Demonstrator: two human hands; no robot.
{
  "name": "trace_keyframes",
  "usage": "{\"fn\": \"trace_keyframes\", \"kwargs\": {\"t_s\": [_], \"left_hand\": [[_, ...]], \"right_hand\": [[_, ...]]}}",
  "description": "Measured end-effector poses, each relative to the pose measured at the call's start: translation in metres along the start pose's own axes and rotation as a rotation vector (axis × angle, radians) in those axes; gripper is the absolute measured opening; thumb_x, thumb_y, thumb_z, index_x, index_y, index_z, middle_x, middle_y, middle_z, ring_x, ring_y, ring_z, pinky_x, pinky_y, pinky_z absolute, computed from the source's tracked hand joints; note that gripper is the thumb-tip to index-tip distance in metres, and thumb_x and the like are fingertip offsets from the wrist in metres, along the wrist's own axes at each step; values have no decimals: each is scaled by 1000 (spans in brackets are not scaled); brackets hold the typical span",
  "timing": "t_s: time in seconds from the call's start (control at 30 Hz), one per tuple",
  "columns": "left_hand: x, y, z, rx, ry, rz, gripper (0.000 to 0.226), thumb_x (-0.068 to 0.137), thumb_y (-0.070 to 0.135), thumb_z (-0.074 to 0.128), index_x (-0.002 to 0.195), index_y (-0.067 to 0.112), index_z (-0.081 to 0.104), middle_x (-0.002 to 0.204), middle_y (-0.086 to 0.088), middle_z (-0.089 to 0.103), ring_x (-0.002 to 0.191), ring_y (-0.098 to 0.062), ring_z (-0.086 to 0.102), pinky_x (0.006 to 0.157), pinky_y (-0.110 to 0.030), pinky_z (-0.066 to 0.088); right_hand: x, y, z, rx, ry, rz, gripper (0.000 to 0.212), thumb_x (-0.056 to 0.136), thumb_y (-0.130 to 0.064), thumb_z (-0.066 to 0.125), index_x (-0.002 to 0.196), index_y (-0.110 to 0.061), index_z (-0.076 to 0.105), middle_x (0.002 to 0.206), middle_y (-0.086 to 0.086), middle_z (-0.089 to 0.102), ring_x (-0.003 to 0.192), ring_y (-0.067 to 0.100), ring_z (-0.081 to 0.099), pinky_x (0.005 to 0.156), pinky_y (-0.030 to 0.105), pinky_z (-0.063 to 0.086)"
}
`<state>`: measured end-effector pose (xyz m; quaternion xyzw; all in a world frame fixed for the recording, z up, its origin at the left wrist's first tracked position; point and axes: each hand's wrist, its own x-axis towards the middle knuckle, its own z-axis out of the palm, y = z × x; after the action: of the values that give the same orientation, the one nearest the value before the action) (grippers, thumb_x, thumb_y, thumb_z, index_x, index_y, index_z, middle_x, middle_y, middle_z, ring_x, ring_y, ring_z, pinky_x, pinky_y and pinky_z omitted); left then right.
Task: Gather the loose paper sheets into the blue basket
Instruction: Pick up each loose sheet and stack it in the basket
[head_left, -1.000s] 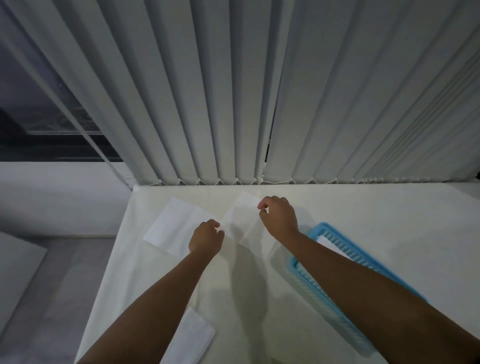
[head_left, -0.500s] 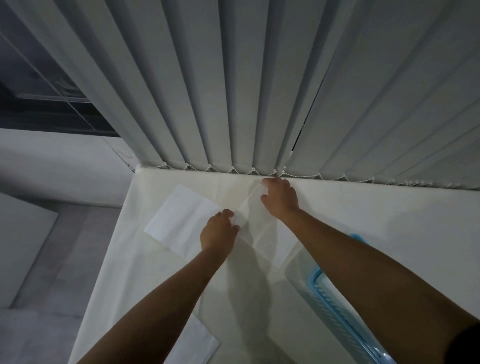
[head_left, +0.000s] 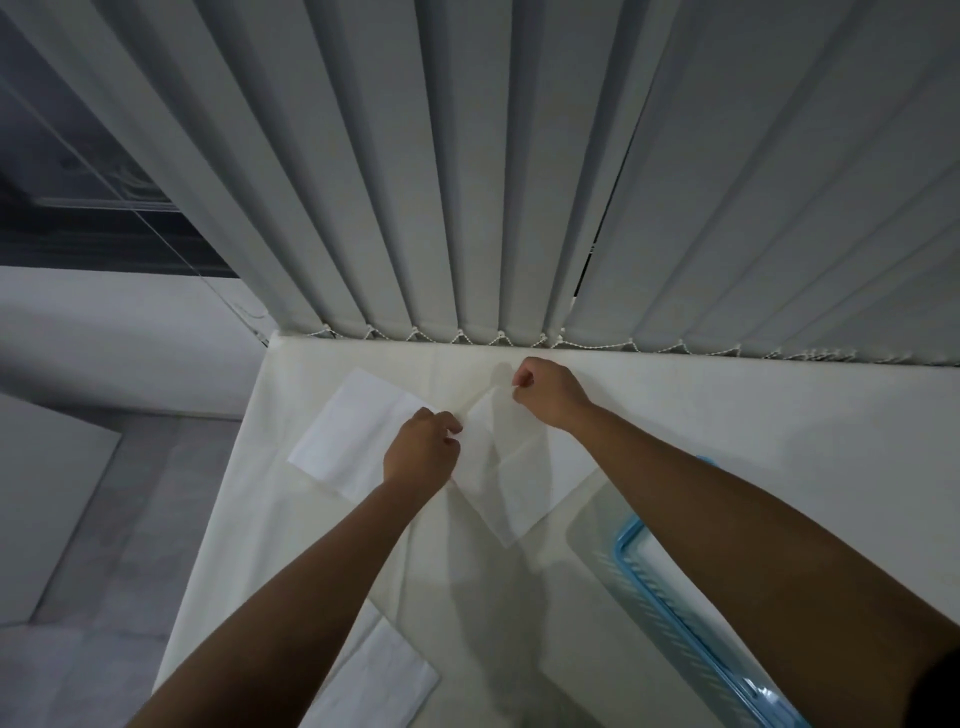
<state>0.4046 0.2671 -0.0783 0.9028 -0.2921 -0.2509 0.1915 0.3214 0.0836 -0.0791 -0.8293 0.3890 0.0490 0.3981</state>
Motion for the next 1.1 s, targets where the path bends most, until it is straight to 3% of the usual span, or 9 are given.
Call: {"fn": "trace_keyframes", "kwargs": {"t_s": [0.17, 0.27, 0.4, 0.53, 0.63, 0.87, 0.97, 1.03, 1.1], "left_hand": [[-5, 7, -8, 12, -69, 28, 31, 83, 15, 50, 110, 26, 62, 95, 7, 63, 94, -17, 60, 78, -30, 50], [-9, 13, -10, 8, -89, 61, 30, 80, 13, 51, 106, 25, 60, 88, 6, 62, 92, -19, 60, 73, -30, 48], [-14, 20, -10, 50, -48, 200, 25, 81, 14, 55, 104, 18, 62, 99, -4, 61, 99, -23, 56, 82, -33, 48], [-25, 23, -5, 30, -133, 241, 32, 79, 16, 57, 109, 16, 46, 95, -1, 55, 87, -26, 55, 73, -32, 42], [-34, 21, -2, 13, -198, 262, 43, 79, 19, 58, 117, 22, 38, 98, 3, 61, 87, -23, 59, 79, -33, 48], [-53, 12, 10, 35, -423, 286, 34, 81, 29, 60, 114, 27, 54, 85, 13, 63, 86, -11, 60, 80, -24, 46], [-59, 17, 12, 32, -459, 263, 28, 85, 33, 55, 112, 28, 58, 82, 12, 62, 86, -12, 57, 78, -24, 43], [-61, 22, 13, 40, -419, 267, 25, 87, 33, 52, 110, 28, 60, 88, 10, 64, 89, -14, 58, 77, -25, 43], [-60, 26, 16, 66, -288, 279, 26, 90, 27, 48, 111, 27, 62, 101, 7, 66, 97, -15, 60, 78, -26, 46]], "right_hand": [[-25, 12, -4, 16, 30, 0, 23, 88, -12, 54, 107, -19, 65, 93, -1, 60, 89, 19, 57, 81, 32, 49], [-36, 21, -12, -50, 43, -7, 20, 89, -15, 53, 102, -19, 68, 105, 1, 68, 98, 21, 62, 83, 32, 50], [-51, 29, -25, -81, 107, -46, 19, 87, -13, 56, 93, -20, 73, 100, 0, 72, 95, 20, 64, 83, 33, 52], [-69, 34, -32, -189, 96, -158, 21, 88, -14, 56, 95, -20, 75, 101, -3, 72, 96, 17, 62, 81, 29, 47], [-86, 38, -33, -325, 62, -228, 21, 90, -17, 55, 96, -24, 73, 102, -6, 72, 101, 16, 58, 82, 28, 40], [-122, 49, -29, -701, -61, -243, 32, 90, -28, 42, 104, -30, 71, 102, 0, 68, 109, 17, 52, 104, 38, 25], [-135, 54, -27, -823, -119, -261, 34, 89, -31, 38, 83, -20, 69, 90, 1, 67, 104, 18, 51, 112, 44, 19], [-140, 54, -24, -848, -111, -271, 35, 90, -33, 38, 77, -17, 66, 88, 1, 67, 103, 18, 52, 114, 46, 18], [-142, 54, -18, -850, -73, -275, 36, 93, -33, 38, 94, -19, 71, 102, 0, 69, 108, 18, 52, 114, 46, 16]]}}
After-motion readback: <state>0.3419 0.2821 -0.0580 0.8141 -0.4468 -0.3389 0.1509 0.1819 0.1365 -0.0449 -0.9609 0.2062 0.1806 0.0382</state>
